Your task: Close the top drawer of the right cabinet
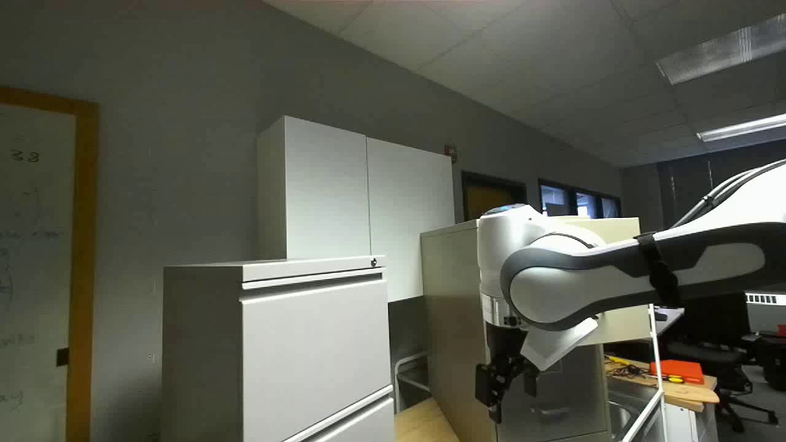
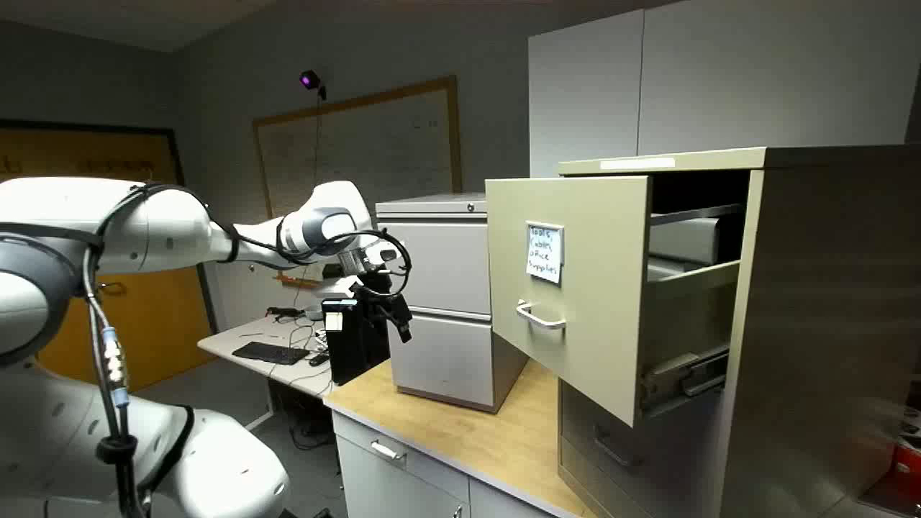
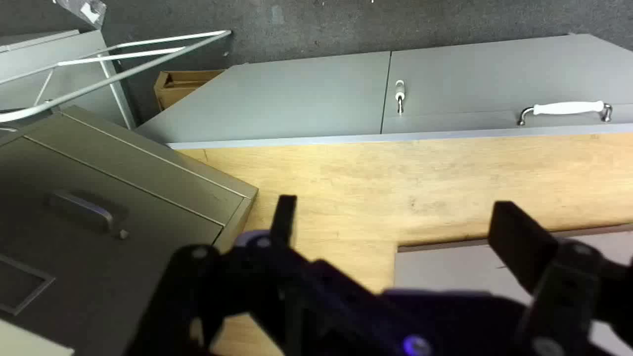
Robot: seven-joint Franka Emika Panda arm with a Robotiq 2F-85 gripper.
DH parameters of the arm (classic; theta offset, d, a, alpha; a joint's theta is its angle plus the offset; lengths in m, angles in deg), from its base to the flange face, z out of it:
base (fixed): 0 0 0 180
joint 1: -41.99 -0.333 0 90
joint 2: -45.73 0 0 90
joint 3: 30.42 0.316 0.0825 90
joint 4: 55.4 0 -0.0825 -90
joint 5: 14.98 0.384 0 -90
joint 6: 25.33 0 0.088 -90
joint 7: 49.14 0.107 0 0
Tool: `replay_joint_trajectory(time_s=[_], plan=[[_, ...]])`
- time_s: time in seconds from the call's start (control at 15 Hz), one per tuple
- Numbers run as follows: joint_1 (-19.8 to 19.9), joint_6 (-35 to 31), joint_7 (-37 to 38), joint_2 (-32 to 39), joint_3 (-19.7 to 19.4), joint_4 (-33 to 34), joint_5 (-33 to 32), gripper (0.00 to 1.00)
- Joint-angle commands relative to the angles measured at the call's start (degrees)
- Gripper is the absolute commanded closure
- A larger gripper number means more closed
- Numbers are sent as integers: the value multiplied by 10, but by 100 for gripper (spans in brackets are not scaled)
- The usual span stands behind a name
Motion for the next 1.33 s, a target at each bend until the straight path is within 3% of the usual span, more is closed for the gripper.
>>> replay_joint_trajectory(time_s=[0.0,0.8,1.13,1.2,1.27], plan=[[-9,1,5,1,-6,2,-5,0],[1,16,13,1,-6,13,-12,0],[37,39,86,-20,6,23,-42,0],[47,39,109,-30,7,22,-49,25],[55,32,128,-38,5,21,-54,25]])
